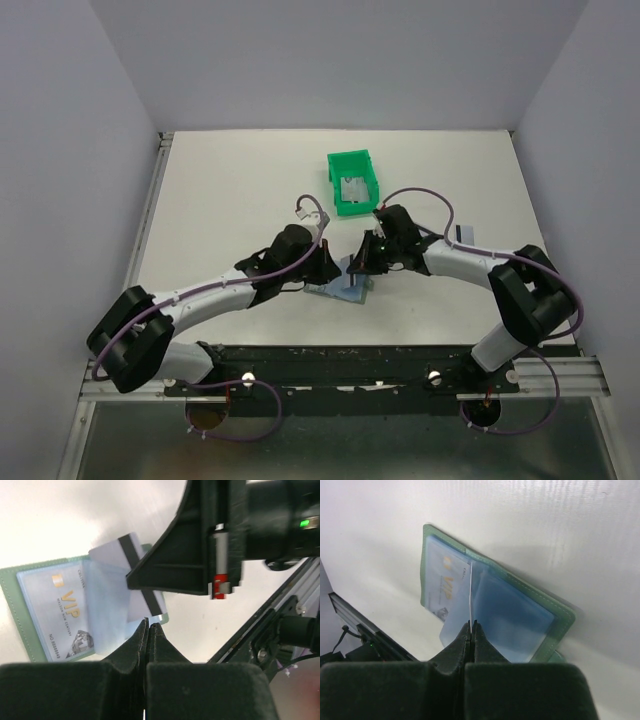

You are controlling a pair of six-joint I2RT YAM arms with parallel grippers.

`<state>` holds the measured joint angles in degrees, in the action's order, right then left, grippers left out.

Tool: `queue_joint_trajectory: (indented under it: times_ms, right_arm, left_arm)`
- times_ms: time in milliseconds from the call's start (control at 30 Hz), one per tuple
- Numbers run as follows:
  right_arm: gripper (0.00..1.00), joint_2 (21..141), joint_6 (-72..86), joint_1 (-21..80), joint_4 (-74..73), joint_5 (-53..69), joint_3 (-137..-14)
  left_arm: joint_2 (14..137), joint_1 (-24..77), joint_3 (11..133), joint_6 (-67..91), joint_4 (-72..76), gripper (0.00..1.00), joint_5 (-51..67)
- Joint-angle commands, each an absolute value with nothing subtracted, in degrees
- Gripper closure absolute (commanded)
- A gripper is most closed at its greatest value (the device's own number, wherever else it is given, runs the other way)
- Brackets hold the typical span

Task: Put the credit cards into the card holder
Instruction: Insert the credit card into the card holder.

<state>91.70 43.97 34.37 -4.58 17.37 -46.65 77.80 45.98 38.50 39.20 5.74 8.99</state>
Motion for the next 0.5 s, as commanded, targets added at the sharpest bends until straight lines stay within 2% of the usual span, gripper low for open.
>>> queue_joint_trajectory:
  times_ms: [0, 233, 467]
  right_arm:
    - [1.0, 93.25, 44.38, 33.93, -0.62, 23.02, -47.81]
    - [1.0, 95.97, 46.58, 33.93, 5.97, 27.85, -49.04]
    - [1.0, 99.22, 50.09, 33.93, 15.63, 33.21, -47.99]
  left_arm:
    - [71.82, 44.91, 40.08, 37.36, 0.89, 1.0, 5.37]
    - [66.98, 43.42, 38.15, 37.09, -1.84, 1.0, 3.87]
    - [67.24, 41.75, 35.78, 38.4, -2.2, 1.0, 2.99]
